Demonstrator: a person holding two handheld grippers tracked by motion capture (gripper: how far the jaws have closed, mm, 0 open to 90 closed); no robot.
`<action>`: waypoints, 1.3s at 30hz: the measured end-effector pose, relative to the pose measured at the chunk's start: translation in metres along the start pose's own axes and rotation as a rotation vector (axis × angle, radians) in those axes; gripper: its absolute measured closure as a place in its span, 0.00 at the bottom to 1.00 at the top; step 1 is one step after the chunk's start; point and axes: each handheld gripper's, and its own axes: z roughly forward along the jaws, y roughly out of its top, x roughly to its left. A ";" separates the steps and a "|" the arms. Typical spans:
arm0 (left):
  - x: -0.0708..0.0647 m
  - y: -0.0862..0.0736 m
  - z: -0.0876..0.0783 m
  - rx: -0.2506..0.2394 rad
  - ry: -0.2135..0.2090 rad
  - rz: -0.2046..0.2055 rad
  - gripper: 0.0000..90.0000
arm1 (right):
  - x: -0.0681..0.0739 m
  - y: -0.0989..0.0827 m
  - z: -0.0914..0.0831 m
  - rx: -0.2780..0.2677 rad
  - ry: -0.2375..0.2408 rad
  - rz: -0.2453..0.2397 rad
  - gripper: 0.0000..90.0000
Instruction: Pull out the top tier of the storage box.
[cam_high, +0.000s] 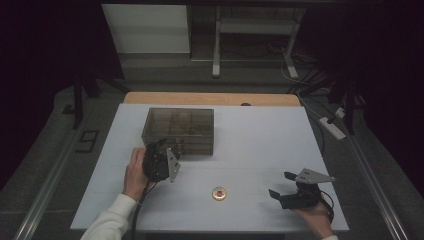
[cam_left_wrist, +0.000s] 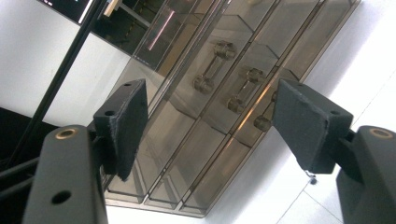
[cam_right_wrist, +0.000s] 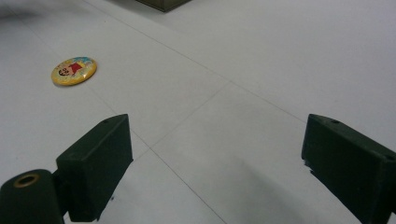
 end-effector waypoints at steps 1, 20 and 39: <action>0.000 0.000 0.001 -0.003 0.001 0.000 0.32 | 0.000 0.000 0.000 0.000 0.001 0.000 0.09; -0.004 0.002 0.009 0.008 0.038 0.063 0.39 | -0.001 0.000 0.000 0.002 -0.002 0.003 0.09; -0.007 0.005 0.013 -0.002 0.087 0.088 0.47 | 0.000 0.000 0.000 -0.004 -0.007 0.002 0.09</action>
